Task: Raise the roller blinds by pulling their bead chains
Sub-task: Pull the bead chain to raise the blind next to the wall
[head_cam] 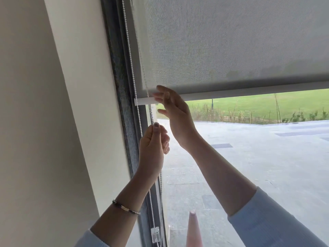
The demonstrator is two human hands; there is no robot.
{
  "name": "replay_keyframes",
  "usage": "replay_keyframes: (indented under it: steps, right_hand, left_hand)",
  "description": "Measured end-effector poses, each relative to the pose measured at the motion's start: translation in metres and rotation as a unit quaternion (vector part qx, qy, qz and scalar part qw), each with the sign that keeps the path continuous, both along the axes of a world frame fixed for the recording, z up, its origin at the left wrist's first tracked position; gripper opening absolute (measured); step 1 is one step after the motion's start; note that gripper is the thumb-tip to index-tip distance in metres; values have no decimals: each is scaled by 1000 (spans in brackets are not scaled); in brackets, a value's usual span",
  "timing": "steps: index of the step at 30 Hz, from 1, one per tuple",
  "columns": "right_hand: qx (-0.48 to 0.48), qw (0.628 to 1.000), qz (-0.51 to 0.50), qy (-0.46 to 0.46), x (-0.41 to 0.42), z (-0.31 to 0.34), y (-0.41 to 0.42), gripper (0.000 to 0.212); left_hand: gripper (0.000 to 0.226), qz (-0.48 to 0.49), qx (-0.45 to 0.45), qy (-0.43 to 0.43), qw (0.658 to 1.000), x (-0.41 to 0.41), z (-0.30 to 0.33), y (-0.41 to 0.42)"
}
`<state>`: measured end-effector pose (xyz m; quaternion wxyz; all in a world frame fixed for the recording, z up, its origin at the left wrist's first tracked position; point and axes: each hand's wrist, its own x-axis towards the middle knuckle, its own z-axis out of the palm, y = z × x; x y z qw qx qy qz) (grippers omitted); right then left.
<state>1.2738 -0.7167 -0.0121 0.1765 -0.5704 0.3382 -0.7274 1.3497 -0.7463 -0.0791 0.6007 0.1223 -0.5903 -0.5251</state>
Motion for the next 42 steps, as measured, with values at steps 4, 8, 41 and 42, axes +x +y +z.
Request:
replay_keyframes:
  steps: [4, 8, 41, 42]
  right_hand:
    - [3, 1000, -13, 2, -5, -13, -5, 32]
    - [26, 999, 6, -28, -13, -16, -16, 27]
    - [18, 996, -64, -57, 31, -98, -104, 40]
    - [24, 996, -71, -55, 31, -101, -103, 45]
  left_hand:
    - [41, 40, 34, -10, 999, 1, -2, 0]
    - [47, 27, 70, -15, 997, 6, -10, 4]
    - [46, -1, 54, -4, 999, 58, -8, 4]
    - [43, -13, 54, 3, 998, 57, -4, 5]
